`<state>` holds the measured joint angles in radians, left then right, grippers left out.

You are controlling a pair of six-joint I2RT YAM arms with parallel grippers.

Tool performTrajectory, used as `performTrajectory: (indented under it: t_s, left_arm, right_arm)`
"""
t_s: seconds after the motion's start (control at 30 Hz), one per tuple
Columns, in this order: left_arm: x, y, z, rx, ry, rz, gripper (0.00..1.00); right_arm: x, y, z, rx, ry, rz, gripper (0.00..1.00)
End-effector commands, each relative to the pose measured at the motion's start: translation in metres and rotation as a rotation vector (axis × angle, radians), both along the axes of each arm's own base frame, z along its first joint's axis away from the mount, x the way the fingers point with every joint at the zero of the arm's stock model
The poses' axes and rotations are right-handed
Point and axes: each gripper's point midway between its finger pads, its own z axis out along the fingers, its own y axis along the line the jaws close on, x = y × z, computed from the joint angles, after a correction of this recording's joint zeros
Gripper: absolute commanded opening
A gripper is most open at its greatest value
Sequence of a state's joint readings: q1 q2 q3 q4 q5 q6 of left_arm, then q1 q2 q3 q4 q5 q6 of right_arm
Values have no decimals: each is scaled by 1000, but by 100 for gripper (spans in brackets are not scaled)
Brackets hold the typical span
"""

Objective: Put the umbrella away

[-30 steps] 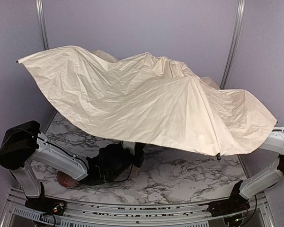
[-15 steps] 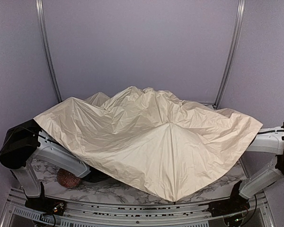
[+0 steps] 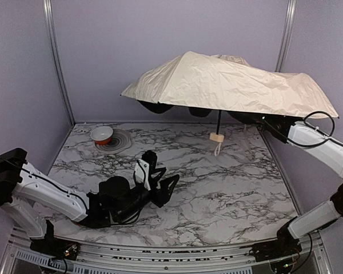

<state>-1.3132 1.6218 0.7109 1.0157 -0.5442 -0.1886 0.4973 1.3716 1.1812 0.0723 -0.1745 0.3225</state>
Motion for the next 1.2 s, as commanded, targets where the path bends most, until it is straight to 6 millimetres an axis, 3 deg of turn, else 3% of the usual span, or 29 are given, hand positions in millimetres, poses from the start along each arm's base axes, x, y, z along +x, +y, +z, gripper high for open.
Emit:
performTrajectory:
  t_s: [0.0, 0.1, 0.23, 0.43, 0.53, 0.63, 0.77, 0.87, 1.0, 1.17]
  left_arm:
    - [-6, 33, 2, -4, 24, 20, 56]
    - [0, 68, 9, -2, 5, 117, 56]
    - [10, 113, 12, -1, 4, 222, 56]
    - [20, 173, 32, -20, -7, 359, 61]
    - [22, 186, 30, 22, -8, 395, 61]
    - [23, 176, 23, 67, 5, 362, 61]
    - [21, 142, 20, 93, 29, 258, 66]
    - [11, 106, 42, 98, -14, 93, 75]
    - [-13, 63, 87, 48, -89, -143, 85]
    - [-28, 11, 98, 47, -99, -334, 97]
  right_arm:
    - [-6, -46, 93, -86, -257, -3, 0]
    - [-14, -64, 105, -202, -317, -4, 0]
    - [-28, -65, 110, -330, -345, 62, 0]
    - [-29, -75, 74, -577, -289, 82, 0]
    - [-35, -79, 59, -699, -294, 78, 0]
    - [-55, -58, 52, -802, -364, 183, 0]
    - [-92, -27, 43, -834, -482, 370, 0]
    - [-116, -10, 23, -829, -560, 498, 0]
    - [-135, 13, 14, -759, -651, 546, 0]
    - [-162, 55, 5, -644, -764, 610, 0]
